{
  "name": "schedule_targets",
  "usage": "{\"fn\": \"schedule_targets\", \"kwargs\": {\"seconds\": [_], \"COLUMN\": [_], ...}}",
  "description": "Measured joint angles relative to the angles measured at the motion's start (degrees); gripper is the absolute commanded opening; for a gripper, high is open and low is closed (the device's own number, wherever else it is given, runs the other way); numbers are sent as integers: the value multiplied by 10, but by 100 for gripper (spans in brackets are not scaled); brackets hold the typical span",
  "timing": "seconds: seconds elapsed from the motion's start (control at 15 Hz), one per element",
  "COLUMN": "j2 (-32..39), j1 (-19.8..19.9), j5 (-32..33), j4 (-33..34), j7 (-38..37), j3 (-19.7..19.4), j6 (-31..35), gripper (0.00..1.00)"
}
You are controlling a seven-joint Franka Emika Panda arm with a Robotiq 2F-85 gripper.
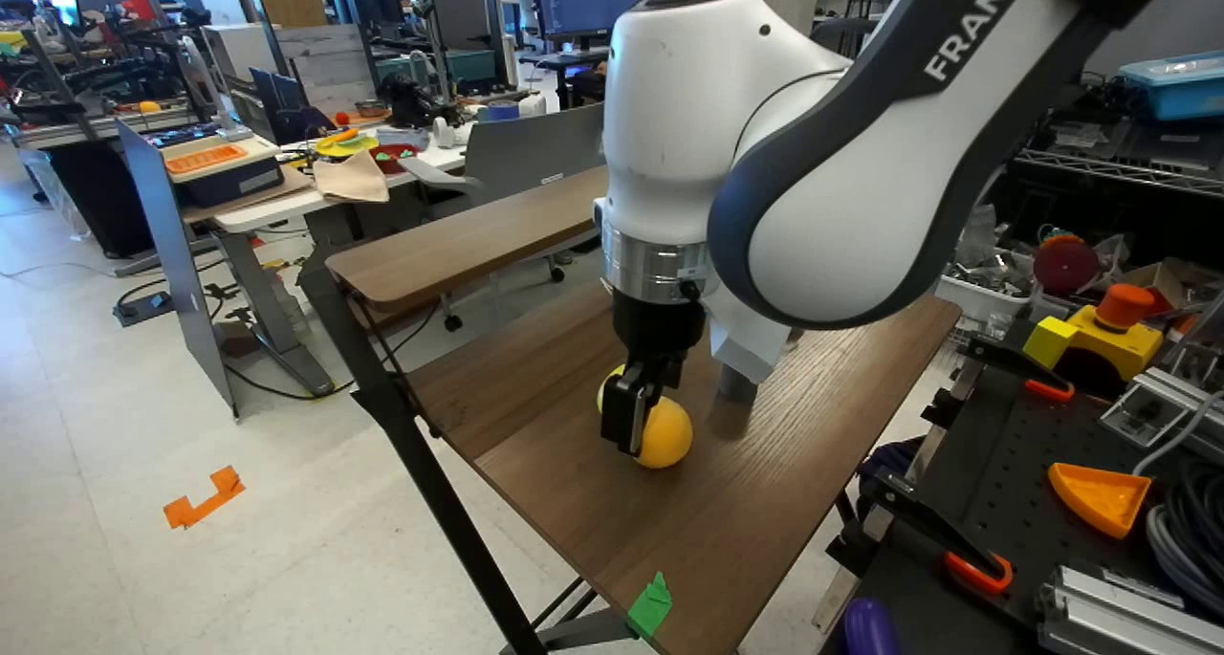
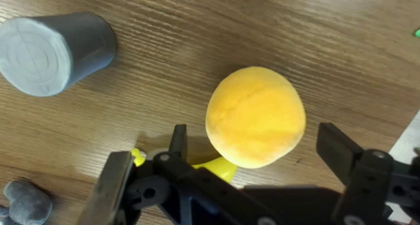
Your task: Move the yellow plush toy to the right.
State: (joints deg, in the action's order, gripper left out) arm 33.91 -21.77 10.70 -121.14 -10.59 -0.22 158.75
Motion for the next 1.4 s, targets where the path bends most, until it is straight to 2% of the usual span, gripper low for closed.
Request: {"fn": "schedule_targets", "kwargs": {"seconds": [0.13,0.47,0.73,1.13,1.4], "j2": [14,36,34,15,-33], "j1": [0,0,0,-2,-17], "j5": [0,-1,-1,-1,5], "j4": [15,44,47,37,-2], "j7": [-1,-5,-15,-55,-106], "j3": [0,0,0,-11,-44], "j6": [-3,-24,-29,-30,8], "gripper": [68,30,4,5,5]}}
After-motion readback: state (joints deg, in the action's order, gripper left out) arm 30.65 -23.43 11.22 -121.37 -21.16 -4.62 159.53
